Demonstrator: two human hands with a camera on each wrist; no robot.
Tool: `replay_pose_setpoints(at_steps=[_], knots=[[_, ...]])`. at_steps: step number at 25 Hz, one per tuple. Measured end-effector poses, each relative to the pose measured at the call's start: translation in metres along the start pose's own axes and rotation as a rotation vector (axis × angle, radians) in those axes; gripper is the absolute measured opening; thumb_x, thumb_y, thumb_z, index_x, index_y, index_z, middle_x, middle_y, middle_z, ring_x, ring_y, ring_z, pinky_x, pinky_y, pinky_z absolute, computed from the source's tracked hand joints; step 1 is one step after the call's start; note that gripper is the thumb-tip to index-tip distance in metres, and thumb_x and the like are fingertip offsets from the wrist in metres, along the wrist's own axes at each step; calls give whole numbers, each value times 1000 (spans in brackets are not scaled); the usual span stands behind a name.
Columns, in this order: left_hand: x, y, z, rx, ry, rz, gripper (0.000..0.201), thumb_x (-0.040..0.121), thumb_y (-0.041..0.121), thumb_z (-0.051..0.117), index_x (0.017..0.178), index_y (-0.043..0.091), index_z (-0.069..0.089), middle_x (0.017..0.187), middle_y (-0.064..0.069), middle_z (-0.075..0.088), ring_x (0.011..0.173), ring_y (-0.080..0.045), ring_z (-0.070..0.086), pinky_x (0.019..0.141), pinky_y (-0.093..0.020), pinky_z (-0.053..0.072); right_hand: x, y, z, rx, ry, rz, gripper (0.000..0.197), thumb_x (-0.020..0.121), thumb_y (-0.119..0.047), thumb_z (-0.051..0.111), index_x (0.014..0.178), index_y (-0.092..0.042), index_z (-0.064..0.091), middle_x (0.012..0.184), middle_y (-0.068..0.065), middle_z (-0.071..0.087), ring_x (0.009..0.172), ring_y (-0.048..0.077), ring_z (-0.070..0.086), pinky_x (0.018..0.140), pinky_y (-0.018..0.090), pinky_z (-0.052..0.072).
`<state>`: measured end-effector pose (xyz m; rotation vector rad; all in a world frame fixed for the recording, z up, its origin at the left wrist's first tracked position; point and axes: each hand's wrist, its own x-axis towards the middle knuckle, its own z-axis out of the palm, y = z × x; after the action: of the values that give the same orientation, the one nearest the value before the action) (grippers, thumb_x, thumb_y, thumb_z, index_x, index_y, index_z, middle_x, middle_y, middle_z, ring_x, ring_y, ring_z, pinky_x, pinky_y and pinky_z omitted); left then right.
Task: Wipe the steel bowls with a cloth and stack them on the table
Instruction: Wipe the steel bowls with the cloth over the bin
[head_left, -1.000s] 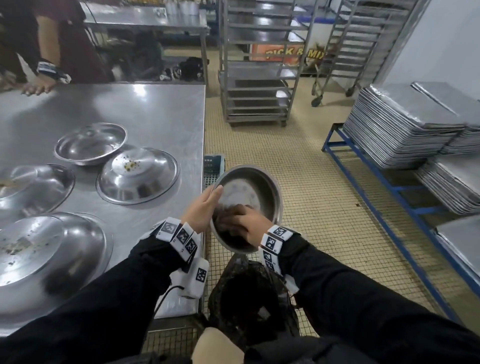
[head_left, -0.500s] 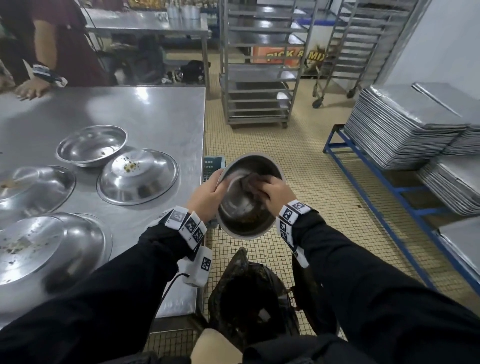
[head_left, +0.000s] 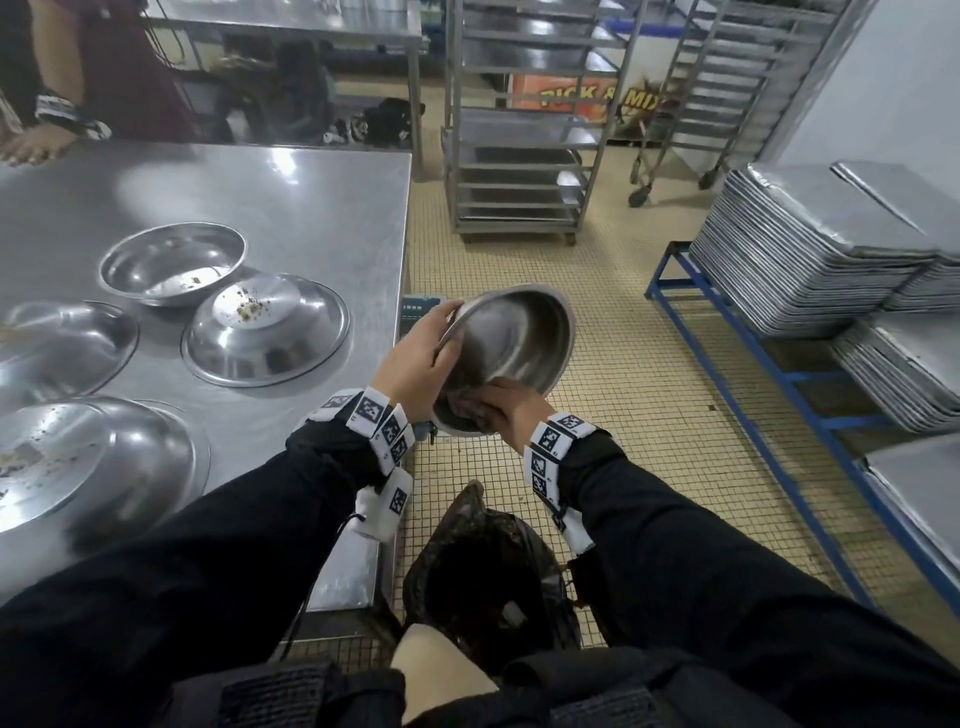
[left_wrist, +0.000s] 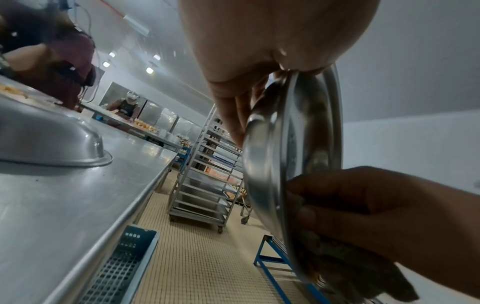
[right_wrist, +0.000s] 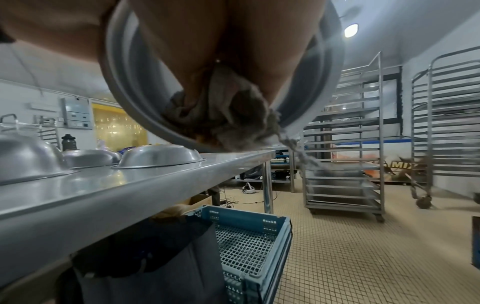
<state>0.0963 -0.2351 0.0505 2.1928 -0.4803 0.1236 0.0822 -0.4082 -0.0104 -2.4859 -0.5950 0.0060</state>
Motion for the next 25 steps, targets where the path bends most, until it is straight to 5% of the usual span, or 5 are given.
replay_pose_setpoints(at_steps=[4,8,11,20,25], knots=[[7,0,-5,-16,-22,18,40,103,27,37,141,14,38,133,-5,52,116,-16,51,94,-29,42,4,2,-16,-113,-254,159,37,92,-7,50,126,-20,60,124,13,56,114,29,51,95,32,40],[9,-3,-8,-180,-24,-68,35,104,32,33,135,17,40,117,2,55,101,-7,56,85,-14,46,4,0,-38,1,298,152,25,90,-4,53,111,-4,65,107,11,60,97,23,57,86,27,46],[7,-6,-7,-268,-65,-193,33,104,36,30,131,21,41,106,-2,62,95,-19,64,83,-29,53,23,-9,-55,207,593,196,26,91,-14,58,116,-9,65,104,0,56,96,15,53,86,19,42],[8,-3,-19,-114,-99,-152,38,103,30,35,139,19,42,114,-1,60,106,-21,57,93,-35,46,27,-12,-14,-1,17,-198,28,84,-9,64,109,-17,70,120,5,58,111,22,50,102,32,39],[6,-8,-29,-28,-41,-110,38,101,18,36,139,19,42,113,1,56,103,-17,55,82,-29,42,4,4,1,67,-12,-239,25,86,-16,59,106,-11,72,111,10,65,103,26,60,97,28,45]])
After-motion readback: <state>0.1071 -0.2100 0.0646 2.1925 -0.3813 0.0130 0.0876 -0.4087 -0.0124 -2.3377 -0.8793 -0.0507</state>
